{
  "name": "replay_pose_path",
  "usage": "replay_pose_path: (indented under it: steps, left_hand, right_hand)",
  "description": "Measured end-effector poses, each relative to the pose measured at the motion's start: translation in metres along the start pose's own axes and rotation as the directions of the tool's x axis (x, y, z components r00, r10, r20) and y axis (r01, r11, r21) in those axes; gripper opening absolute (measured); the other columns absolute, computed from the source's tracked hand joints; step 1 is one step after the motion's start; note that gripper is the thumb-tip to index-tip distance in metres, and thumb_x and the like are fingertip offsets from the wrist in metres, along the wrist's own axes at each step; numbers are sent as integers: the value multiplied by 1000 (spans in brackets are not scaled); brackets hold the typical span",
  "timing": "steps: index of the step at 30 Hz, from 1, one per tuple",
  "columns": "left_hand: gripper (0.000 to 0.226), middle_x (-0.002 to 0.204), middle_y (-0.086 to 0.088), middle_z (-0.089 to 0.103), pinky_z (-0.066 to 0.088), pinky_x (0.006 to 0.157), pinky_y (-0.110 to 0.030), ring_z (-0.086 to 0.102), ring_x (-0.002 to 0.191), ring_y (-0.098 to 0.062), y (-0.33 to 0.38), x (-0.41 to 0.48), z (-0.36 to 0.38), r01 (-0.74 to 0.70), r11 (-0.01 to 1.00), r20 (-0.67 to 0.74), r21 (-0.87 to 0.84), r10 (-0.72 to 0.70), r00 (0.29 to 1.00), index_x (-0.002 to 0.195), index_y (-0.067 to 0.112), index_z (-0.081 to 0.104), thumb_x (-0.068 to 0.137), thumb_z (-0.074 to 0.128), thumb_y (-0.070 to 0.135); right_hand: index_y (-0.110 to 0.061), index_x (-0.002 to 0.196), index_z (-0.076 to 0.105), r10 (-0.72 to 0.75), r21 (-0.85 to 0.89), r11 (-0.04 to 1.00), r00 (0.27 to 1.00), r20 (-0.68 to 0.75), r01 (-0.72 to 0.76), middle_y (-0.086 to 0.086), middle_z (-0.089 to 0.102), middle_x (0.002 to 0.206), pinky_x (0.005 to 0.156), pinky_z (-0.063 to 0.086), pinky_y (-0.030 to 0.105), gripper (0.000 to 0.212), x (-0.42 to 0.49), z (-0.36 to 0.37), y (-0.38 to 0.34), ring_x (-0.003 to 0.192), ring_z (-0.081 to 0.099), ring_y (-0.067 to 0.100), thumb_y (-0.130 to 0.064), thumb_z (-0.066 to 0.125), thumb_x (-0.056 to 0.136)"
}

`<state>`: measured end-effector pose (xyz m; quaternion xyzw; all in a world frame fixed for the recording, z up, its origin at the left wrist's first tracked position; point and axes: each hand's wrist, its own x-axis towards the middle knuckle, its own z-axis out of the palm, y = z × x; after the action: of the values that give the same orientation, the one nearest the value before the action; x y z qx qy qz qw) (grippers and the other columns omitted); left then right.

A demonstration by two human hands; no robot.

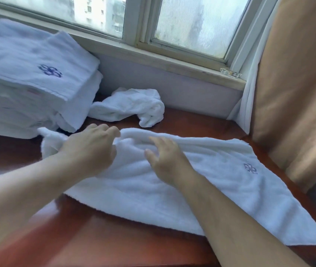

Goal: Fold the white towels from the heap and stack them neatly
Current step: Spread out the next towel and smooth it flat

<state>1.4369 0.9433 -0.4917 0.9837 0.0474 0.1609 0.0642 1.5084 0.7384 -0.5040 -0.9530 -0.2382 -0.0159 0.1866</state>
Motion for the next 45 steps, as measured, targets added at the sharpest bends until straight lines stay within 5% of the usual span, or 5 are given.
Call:
replay_pose_path:
  steps: [9, 16, 21, 36, 45]
  left_hand:
    - [30, 84, 9, 53, 39, 62, -30, 56, 86, -17, -39, -19, -29, 49, 986, 259, 160, -90, 962, 76, 29, 56, 97, 43, 47]
    - [64, 128, 4, 57, 45, 100, -34, 57, 114, -20, -52, 11, -7, 192, 977, 449, -91, -132, 883, 136, 30, 51, 81, 72, 57]
    - [32, 81, 5, 59, 39, 66, -30, 55, 75, -13, -53, 31, -4, 163, 977, 410, -140, -93, 907, 78, 21, 57, 91, 61, 50]
    - [56, 117, -8, 47, 36, 88, -40, 42, 109, -31, -12, 86, -23, -130, 945, -242, 299, 206, 948, 129, 20, 55, 76, 60, 1]
    - [55, 152, 1, 38, 22, 115, -39, 31, 139, -22, -5, -33, 36, 120, 993, 119, 18, -121, 985, 147, 34, 36, 95, 32, 54]
  right_hand:
    - [-23, 111, 60, 17, -156, 987, 993, -113, -35, 2, 55, 121, 98, 40, 40, 28, -8, 31, -14, 118, 46, 25, -41, 42, 101]
    - [-25, 65, 36, -71, -32, 997, 958, -277, 65, -9, 44, 74, 73, 33, 32, 27, -27, 29, -2, 79, 42, 18, -20, 53, 86]
    - [-31, 110, 58, -61, -67, 996, 994, -93, 55, -12, 56, 114, 97, 34, 35, 26, -23, 26, 6, 114, 47, 16, -43, 43, 92]
    - [-41, 159, -2, 38, -185, 983, 962, 270, 13, -8, -16, 167, 124, -10, 45, 66, -32, 14, 23, 152, -20, 18, -58, 20, 99]
    - [-36, 160, 0, 275, -292, 935, 931, 242, -201, -3, -12, 168, 123, 0, 51, 67, -37, 8, 15, 153, -9, 34, -58, 15, 99]
